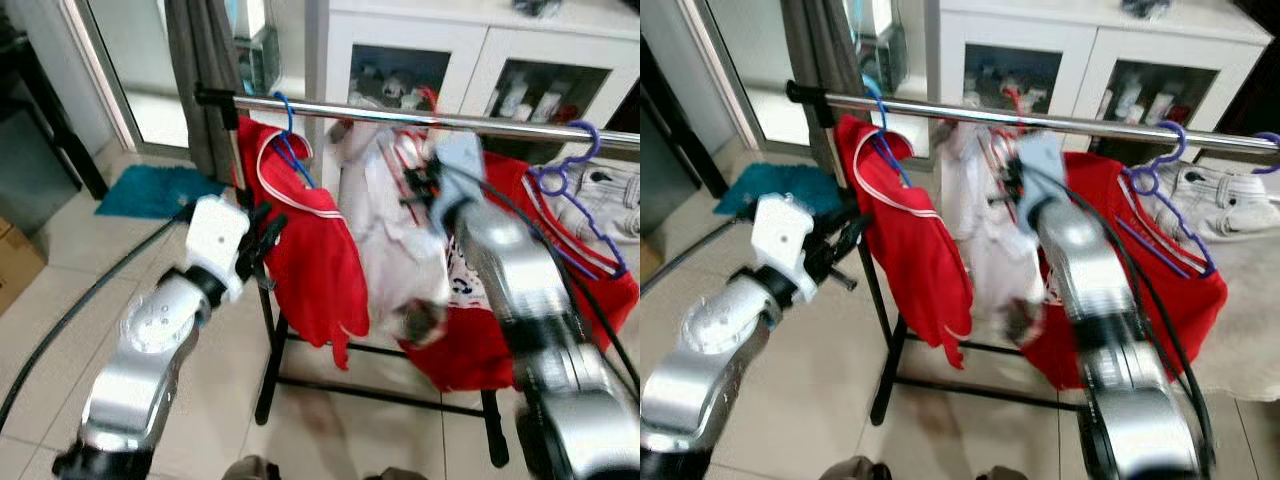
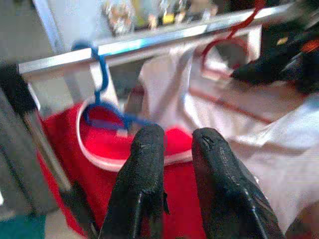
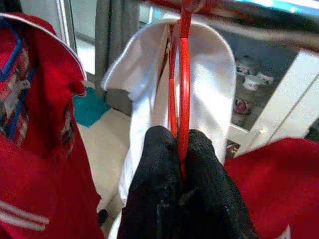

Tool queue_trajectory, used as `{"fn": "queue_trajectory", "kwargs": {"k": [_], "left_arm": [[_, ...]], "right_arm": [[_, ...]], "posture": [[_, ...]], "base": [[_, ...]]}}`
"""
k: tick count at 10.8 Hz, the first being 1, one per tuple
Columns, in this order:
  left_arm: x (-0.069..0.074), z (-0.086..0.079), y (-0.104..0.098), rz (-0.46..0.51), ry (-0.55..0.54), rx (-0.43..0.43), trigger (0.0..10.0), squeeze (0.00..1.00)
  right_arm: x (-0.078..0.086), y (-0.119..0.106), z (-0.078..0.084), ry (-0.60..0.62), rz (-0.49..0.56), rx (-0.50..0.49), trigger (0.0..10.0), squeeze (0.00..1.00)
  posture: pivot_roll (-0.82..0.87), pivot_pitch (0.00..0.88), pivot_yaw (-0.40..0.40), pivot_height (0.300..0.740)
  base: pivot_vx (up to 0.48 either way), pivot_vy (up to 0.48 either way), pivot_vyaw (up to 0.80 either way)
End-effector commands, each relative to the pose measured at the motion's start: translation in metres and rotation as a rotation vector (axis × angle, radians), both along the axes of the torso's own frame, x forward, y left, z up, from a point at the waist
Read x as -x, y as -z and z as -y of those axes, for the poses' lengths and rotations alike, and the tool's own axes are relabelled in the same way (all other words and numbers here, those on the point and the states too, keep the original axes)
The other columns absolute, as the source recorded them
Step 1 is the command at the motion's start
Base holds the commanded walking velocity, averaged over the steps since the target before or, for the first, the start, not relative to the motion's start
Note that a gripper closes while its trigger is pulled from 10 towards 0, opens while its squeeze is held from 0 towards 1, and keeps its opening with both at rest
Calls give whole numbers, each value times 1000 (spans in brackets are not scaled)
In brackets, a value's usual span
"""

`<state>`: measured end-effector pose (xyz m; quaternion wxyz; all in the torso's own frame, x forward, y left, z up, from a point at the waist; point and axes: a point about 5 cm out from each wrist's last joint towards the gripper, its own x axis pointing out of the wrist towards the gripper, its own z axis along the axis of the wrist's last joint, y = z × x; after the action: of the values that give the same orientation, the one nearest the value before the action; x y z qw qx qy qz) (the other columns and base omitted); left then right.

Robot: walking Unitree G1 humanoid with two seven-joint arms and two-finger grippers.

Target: Hang hanger

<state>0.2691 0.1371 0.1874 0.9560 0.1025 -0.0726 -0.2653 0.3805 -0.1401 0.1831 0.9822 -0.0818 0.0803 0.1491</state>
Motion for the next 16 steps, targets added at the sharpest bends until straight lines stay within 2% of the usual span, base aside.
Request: {"fn": "queue_trajectory", "kwargs": {"k": [1, 3, 4, 6, 9, 11, 12, 13, 14, 15, 16], "left_arm": [[1, 1, -5, 2, 22, 4, 10000, 0], [2, 4, -8, 0, 60, 11, 10000, 0], [7, 9, -9, -14, 115, 9, 10000, 0], [8, 11, -8, -24, 131, 3, 10000, 0], [9, 11, -6, -47, 143, -10, 10000, 0], [10, 12, -5, -54, 144, -13, 10000, 0], [9, 11, -5, -54, 143, -9, 10000, 0], [10, 11, -5, -53, 142, 6, 10000, 0], [10, 11, -6, -52, 142, 10, 10000, 0], [7, 8, -5, -44, 95, 13, 10000, 0], [2, 1, -3, -52, 22, 51, 10000, 0]], "right_arm": [[-6, -4, -1, -1, 12, 8, 10000, 0], [-17, -5, -1, 23, -23, 12, 10000, 0], [-23, 1, -1, 30, -94, 2, 10000, 0], [-25, 7, -1, 50, -127, -14, 10000, 0], [-25, 19, -2, 61, -203, 15, 10000, 0], [-24, 24, -2, 64, -213, 13, 10000, 0], [-25, 22, 0, 75, -190, -11, 10000, 220], [-26, 19, 5, 89, -158, -26, 10000, 1000], [-26, 13, 9, 79, -102, -36, 10000, 1000], [-24, 6, 13, 43, -41, -120, 10000, 1000], [-15, 2, 17, -19, 11, -157, 10000, 1000]], "posture": [[-38, 51, 6, 740], [-33, 51, 2, 740], [-35, 53, -1, 740], [-35, 54, 0, 740], [-34, 54, -2, 740], [-29, 49, -8, 740], [-29, 49, -8, 740], [-32, 45, -5, 740], [-33, 40, -2, 740], [-33, 34, 5, 740], [-45, 28, 23, 740]], "base": [[0, 0, 0], [0, 0, 0], [0, 0, 0], [0, 0, 0], [0, 0, 0], [0, 0, 0], [0, 0, 0], [0, 0, 0], [0, 0, 0], [0, 0, 0], [0, 0, 0]]}}
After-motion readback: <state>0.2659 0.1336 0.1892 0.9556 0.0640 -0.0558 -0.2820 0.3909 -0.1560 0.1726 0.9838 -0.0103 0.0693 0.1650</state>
